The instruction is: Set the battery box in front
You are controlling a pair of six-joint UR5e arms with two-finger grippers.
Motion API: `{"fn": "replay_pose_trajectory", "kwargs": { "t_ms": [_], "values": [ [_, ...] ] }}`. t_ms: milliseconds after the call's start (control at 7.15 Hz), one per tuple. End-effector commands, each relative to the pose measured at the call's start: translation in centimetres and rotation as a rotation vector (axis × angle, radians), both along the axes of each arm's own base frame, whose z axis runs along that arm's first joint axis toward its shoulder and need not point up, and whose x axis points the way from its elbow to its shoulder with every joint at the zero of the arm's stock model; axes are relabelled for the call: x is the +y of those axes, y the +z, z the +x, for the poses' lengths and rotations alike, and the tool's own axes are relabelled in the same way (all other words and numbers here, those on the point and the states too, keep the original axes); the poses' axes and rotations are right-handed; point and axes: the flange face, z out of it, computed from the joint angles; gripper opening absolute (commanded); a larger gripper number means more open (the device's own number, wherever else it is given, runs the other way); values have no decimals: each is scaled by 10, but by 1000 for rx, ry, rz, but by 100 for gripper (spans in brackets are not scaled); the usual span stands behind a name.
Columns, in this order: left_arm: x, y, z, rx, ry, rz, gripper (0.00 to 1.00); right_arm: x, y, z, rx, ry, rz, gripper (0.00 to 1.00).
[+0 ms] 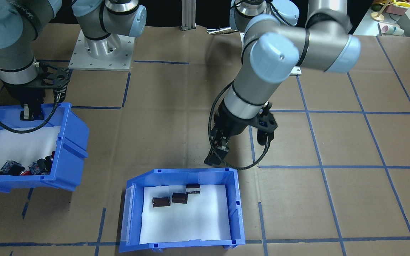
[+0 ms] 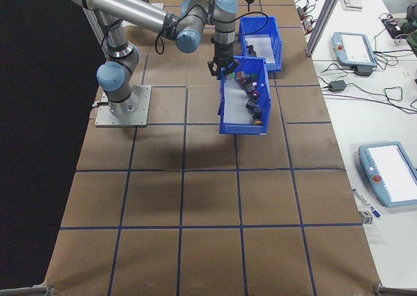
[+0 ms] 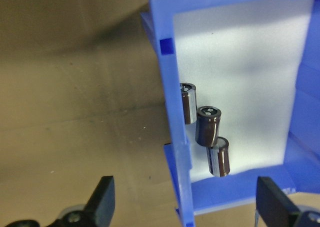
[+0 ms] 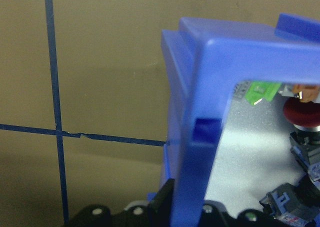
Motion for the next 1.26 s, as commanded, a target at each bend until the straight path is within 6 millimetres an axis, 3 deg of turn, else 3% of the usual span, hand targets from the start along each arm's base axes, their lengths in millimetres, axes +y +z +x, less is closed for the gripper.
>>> {"fn": "replay_pose_trajectory", "kwargs": {
  "t_ms": [0,280,559,699,839,1118],
  "values": [
    [46,67,24,-156,-303,-21,100,29,-10,25,-3,38,32,0],
    [92,107,51,-253,-708,-19,100,73,-32,96,1,2,28,0],
    [112,134,81,-280,-1142,-106,100,109,-50,170,11,-52,7,0],
    [124,144,87,-294,-1317,-144,100,129,-63,193,15,-61,8,0],
    [127,144,93,-317,-1405,-161,100,143,-67,215,16,-89,-7,0],
    [123,137,106,-346,-1420,-127,100,168,-92,278,17,-41,-38,0]
  ]
}}
